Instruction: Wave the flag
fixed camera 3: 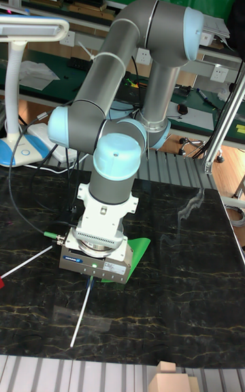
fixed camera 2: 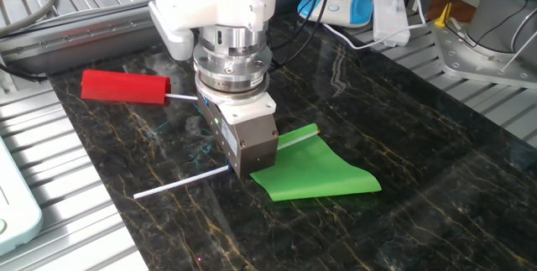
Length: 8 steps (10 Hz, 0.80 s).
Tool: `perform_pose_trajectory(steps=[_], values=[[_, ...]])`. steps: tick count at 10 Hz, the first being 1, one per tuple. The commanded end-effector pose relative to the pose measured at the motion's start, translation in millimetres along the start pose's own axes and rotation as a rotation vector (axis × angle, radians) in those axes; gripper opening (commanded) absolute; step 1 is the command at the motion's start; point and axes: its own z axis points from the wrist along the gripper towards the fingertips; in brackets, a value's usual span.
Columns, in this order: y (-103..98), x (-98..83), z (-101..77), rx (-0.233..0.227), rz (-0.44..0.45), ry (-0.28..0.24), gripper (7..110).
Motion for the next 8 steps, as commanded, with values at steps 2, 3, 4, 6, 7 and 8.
perform_pose_trajectory(steps=[2,3,4,6,7,8], values=[[4.7,-2.1,-2.7,-0.021,0.013,-0.005,7],[4.3,-2.1,-2.7,-0.019,0.014,-0.005,7],[4.2,-2.5,-2.9,-0.019,0.014,-0.006,7],[-0.1,-1.5,-4.3,-0.006,0.017,-0.001,7],[-0.4,-2.0,-7.0,-0.010,0.014,0.000,7],[-1.6,-2.9,-11.4,-0.013,0.011,0.002,7]])
